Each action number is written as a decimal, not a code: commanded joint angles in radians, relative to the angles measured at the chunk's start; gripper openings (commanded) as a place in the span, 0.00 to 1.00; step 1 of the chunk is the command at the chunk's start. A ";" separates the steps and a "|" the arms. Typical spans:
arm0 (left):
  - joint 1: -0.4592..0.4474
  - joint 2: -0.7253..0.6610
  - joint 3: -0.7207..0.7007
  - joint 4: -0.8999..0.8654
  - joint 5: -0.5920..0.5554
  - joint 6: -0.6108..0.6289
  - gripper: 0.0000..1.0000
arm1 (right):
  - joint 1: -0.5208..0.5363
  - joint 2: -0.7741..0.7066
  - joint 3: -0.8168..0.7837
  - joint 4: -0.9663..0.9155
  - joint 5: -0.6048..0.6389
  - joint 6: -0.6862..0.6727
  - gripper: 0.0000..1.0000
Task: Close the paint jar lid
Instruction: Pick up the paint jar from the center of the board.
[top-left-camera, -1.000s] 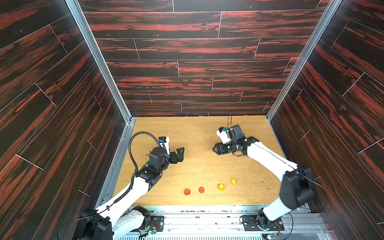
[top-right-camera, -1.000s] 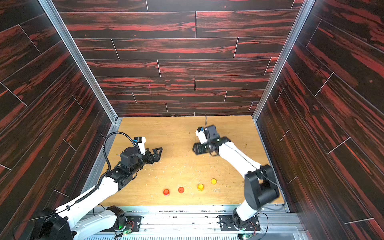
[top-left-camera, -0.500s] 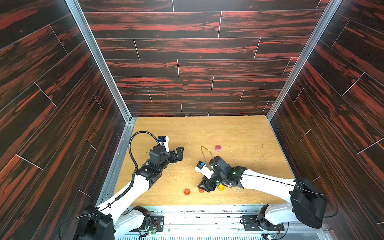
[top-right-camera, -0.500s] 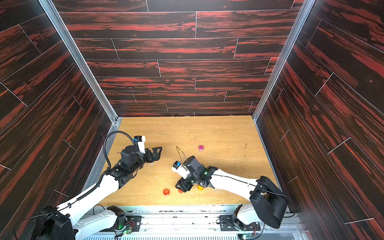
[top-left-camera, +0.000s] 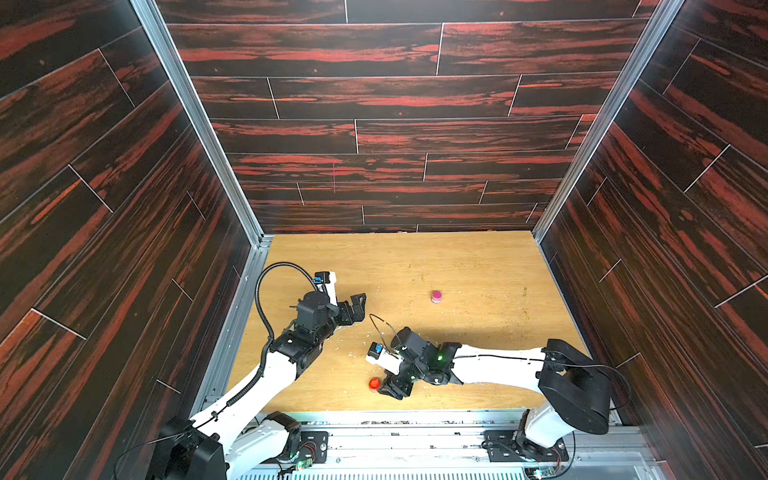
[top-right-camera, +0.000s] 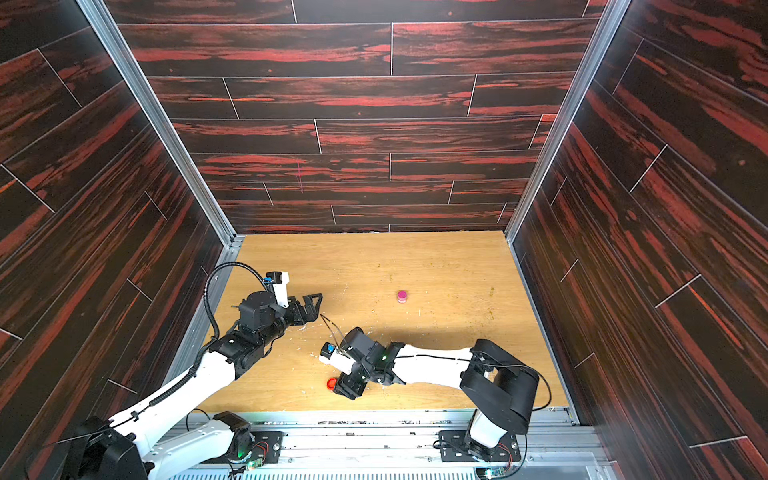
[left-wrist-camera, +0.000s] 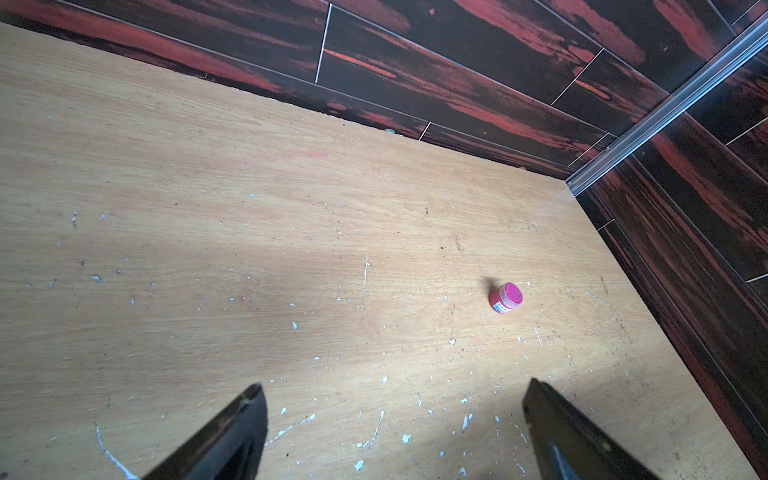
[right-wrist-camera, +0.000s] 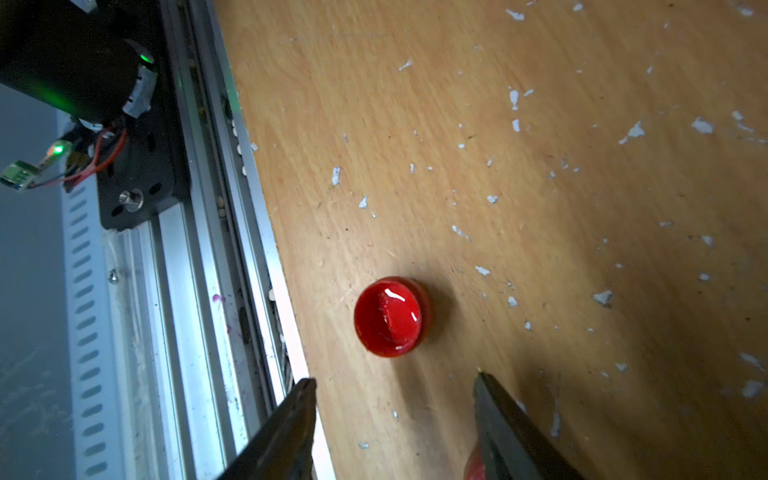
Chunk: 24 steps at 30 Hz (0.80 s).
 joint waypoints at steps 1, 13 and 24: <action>0.007 -0.029 -0.002 -0.023 -0.023 0.015 1.00 | 0.019 0.040 0.035 -0.005 0.025 -0.018 0.63; 0.010 -0.047 -0.003 -0.035 -0.028 0.017 1.00 | 0.044 0.111 0.091 -0.025 0.059 -0.031 0.62; 0.012 -0.059 -0.008 -0.051 -0.034 0.022 1.00 | 0.048 0.165 0.130 -0.040 0.080 -0.032 0.56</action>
